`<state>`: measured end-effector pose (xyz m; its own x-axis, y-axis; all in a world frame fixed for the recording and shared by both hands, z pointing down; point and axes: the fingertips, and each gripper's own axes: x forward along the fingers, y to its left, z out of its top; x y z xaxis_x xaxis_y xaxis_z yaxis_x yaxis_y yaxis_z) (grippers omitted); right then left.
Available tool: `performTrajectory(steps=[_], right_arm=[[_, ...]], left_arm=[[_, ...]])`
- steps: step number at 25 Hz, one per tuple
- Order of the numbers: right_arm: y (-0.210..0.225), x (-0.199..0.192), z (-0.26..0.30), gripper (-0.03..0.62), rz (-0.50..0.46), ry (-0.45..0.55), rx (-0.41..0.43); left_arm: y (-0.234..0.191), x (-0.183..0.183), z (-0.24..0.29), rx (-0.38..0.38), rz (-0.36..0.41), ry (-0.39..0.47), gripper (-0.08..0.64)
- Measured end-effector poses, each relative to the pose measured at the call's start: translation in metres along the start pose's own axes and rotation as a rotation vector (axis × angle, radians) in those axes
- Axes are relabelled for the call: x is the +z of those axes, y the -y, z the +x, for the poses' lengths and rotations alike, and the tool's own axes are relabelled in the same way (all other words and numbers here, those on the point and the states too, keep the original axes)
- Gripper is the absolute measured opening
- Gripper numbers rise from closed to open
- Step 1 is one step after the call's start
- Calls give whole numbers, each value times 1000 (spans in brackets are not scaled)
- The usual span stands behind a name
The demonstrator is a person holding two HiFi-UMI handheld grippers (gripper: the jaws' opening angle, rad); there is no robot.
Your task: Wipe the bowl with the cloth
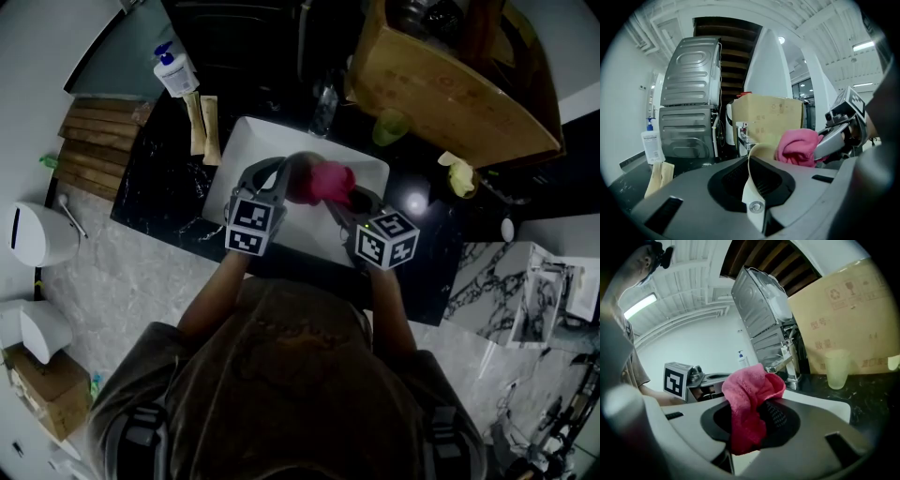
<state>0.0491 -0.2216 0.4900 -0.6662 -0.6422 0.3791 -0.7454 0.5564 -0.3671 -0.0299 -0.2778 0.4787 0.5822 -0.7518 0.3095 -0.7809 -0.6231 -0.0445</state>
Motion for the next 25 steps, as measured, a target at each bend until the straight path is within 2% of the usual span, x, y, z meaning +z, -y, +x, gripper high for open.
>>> performTrajectory(steps=[5, 12, 19, 25], right_arm=[[13, -3, -11, 106, 24, 17, -43], [36, 3, -28, 106, 40, 92, -177], [35, 29, -37, 106, -62, 211, -291], [28, 62, -55, 106, -132, 359, -336]], left_arm=[[-17, -12, -3, 38, -31, -26, 25], [-42, -7, -12, 107, -38, 3, 25], [-40, 30, -24, 104, 24, 142, 25], [-30, 76, -40, 79, 76, 312, 25]])
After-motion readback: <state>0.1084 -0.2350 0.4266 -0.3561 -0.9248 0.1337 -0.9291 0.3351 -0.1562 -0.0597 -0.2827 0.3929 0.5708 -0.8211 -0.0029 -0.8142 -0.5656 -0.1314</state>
